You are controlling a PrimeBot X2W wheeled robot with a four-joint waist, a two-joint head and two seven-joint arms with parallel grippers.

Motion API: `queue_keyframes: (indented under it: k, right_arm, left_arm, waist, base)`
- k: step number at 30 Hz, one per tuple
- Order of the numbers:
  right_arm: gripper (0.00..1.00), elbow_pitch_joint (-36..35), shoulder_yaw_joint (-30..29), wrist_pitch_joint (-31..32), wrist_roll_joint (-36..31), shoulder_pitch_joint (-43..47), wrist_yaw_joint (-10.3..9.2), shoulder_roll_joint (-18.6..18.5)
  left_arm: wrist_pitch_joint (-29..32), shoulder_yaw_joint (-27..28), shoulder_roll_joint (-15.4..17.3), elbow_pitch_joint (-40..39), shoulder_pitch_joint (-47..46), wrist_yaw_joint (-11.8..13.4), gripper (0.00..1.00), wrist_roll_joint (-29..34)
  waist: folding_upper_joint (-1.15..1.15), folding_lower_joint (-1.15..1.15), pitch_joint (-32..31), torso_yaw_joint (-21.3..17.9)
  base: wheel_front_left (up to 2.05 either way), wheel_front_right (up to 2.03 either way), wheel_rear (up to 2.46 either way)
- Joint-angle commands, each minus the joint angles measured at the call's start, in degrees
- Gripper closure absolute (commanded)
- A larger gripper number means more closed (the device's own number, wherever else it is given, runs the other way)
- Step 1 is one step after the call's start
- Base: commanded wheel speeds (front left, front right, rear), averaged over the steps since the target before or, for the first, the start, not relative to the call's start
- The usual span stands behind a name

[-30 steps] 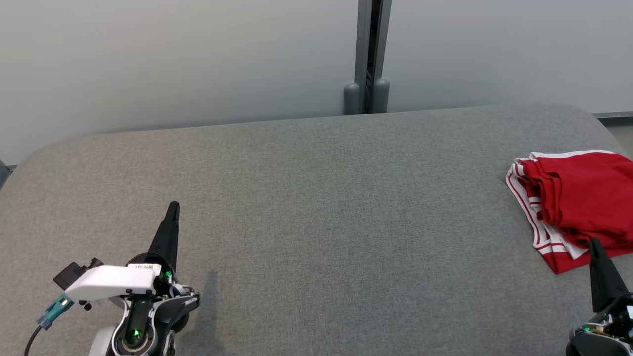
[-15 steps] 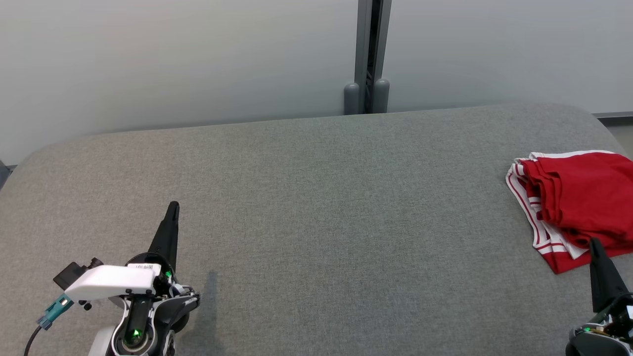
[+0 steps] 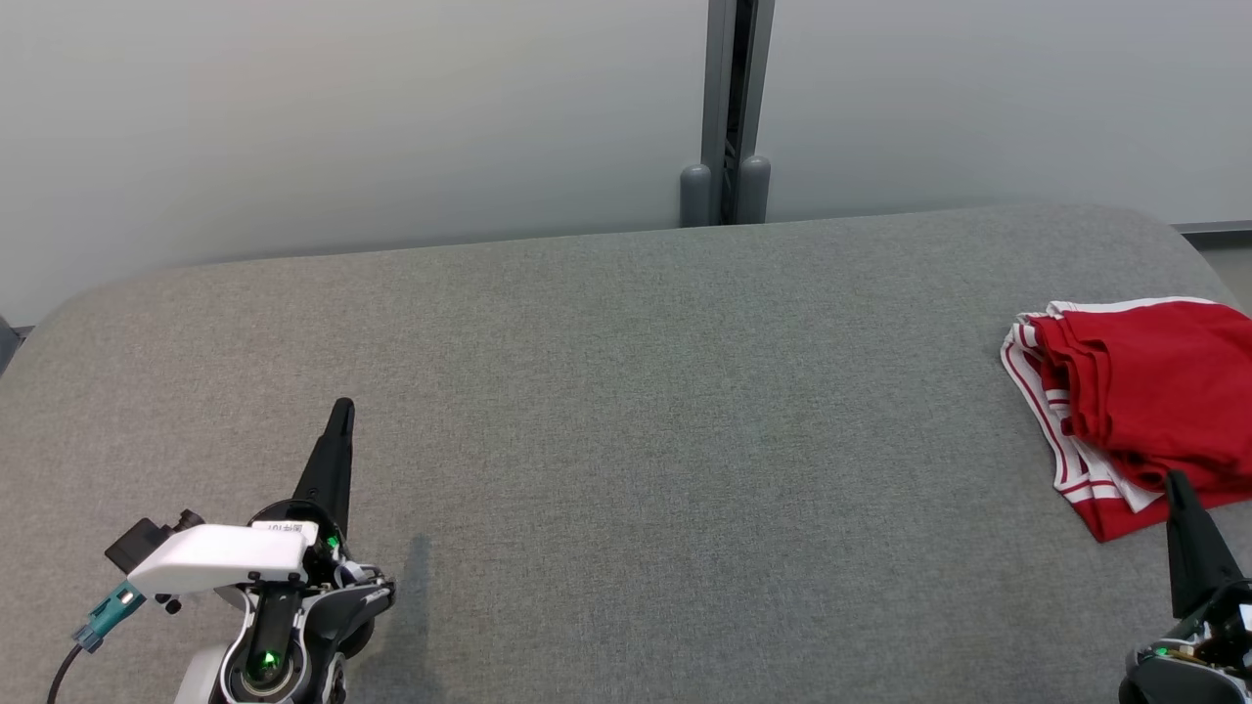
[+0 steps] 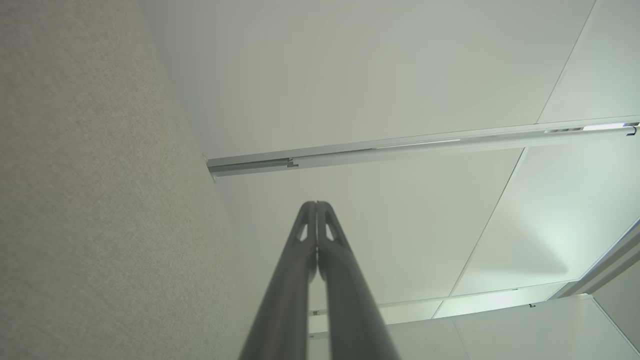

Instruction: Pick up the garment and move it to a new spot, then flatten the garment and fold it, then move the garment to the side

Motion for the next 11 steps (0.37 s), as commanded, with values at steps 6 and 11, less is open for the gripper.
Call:
queue_keyframes:
  k: [6, 11]
  right_arm:
    - [1.0, -0.3, -0.1, 0.0, 0.1, 0.3, -0.01, -0.5]
    - [1.0, -0.3, -0.1, 0.0, 0.1, 0.3, 0.0, -0.5]
  left_arm:
    - [0.1, 0.3, 0.2, 0.0, -0.8, -0.3, 1.0, -0.3]
    - [0.1, 0.3, 0.2, 0.0, -0.8, -0.3, 1.0, -0.3]
  waist:
    - [0.0, 0.0, 0.0, 0.0]
    - [0.0, 0.0, 0.0, 0.0]
  base:
    - [0.0, 0.0, 0.0]
    - [0.0, 0.0, 0.0]
